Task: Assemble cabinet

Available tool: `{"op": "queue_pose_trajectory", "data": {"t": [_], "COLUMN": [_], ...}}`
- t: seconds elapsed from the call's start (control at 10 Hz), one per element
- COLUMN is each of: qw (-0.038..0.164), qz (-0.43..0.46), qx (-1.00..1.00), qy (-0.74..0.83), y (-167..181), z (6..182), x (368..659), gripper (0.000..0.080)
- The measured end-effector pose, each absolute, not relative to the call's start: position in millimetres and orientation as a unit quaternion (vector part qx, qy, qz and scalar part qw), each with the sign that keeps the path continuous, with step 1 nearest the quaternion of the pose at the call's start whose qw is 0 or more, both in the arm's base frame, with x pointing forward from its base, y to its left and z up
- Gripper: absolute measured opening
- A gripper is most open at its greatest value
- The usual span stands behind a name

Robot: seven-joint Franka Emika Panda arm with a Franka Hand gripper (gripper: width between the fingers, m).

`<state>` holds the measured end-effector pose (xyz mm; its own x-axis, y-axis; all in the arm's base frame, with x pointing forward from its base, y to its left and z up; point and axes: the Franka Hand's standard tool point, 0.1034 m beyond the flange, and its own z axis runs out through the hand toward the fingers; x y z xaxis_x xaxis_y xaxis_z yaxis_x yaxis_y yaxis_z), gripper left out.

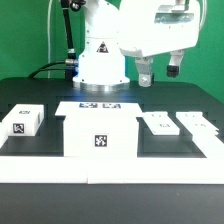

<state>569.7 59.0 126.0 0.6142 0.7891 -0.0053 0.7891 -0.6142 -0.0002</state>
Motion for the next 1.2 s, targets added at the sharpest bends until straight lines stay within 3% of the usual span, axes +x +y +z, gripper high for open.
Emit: {"op": "queue_pose_trajectory", "data": {"t": [0.8,1.2], "qw": [0.003,0.012], "qz": [-0.002,-0.002], "qx": [0.893,0.825], "qy": [0.450,0.565], "y": [57,31], "z": [125.7,115.2], "x": [569,541], "gripper": [0.0798,0.0798]}}
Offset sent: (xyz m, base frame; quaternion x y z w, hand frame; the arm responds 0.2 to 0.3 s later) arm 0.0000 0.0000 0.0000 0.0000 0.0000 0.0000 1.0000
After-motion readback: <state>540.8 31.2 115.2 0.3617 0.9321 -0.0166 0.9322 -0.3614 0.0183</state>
